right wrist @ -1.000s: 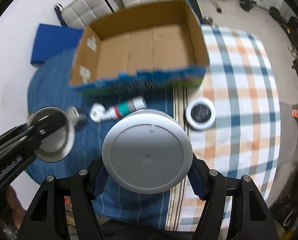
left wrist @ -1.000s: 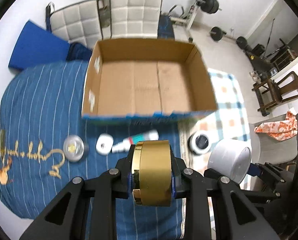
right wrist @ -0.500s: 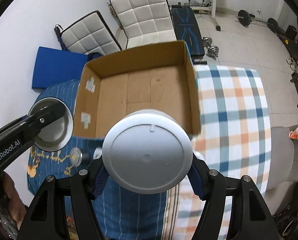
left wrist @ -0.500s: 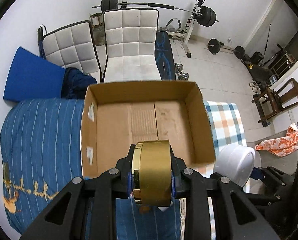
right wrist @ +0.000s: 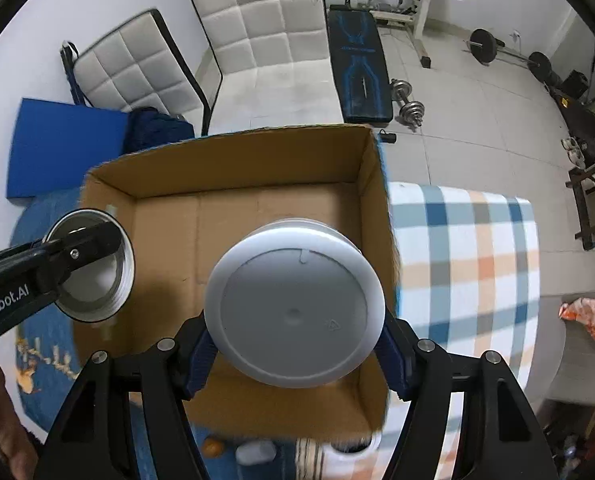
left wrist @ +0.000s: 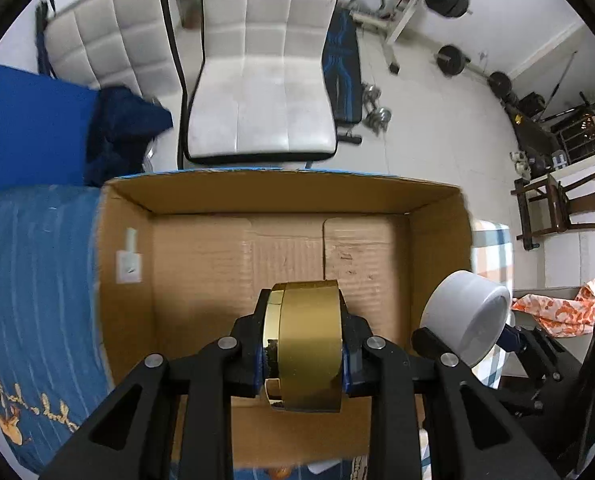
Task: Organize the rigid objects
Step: 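Carry tape roll and white jar into the cardboard box with both tools, then open both tools and withdraw from the box, then grasp the teal spray bottle with left tool while right tool grasps black-lidded jar, then lower spray bottle and black-lidded jar into the box with both tools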
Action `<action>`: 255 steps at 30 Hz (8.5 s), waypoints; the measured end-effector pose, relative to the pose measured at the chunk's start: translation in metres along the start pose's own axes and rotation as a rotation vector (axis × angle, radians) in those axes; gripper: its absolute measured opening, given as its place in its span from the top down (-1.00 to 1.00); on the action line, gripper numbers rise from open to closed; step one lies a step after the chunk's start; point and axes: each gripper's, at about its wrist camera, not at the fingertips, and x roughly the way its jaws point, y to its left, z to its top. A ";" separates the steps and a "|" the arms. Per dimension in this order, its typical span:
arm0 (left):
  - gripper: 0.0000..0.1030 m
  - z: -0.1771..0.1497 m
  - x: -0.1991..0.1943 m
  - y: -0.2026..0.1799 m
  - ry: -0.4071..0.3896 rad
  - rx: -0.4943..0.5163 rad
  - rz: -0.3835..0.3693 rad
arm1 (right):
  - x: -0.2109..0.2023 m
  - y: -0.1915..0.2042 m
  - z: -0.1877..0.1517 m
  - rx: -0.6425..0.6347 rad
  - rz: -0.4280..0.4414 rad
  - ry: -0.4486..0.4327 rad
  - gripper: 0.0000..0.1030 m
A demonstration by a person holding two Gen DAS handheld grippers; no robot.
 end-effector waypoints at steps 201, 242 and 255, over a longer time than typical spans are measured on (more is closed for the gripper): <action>0.43 -0.217 -0.142 -0.026 -0.226 0.034 -0.066 | -0.102 -0.004 -0.209 -0.066 0.189 -0.024 -0.49; 0.42 0.007 0.059 0.063 -0.021 -0.045 0.086 | 0.113 0.015 -0.026 -0.046 -0.084 0.220 -0.49; 0.42 -0.047 0.107 0.082 0.229 -0.088 0.097 | 0.144 0.017 -0.028 -0.041 -0.086 0.345 -0.50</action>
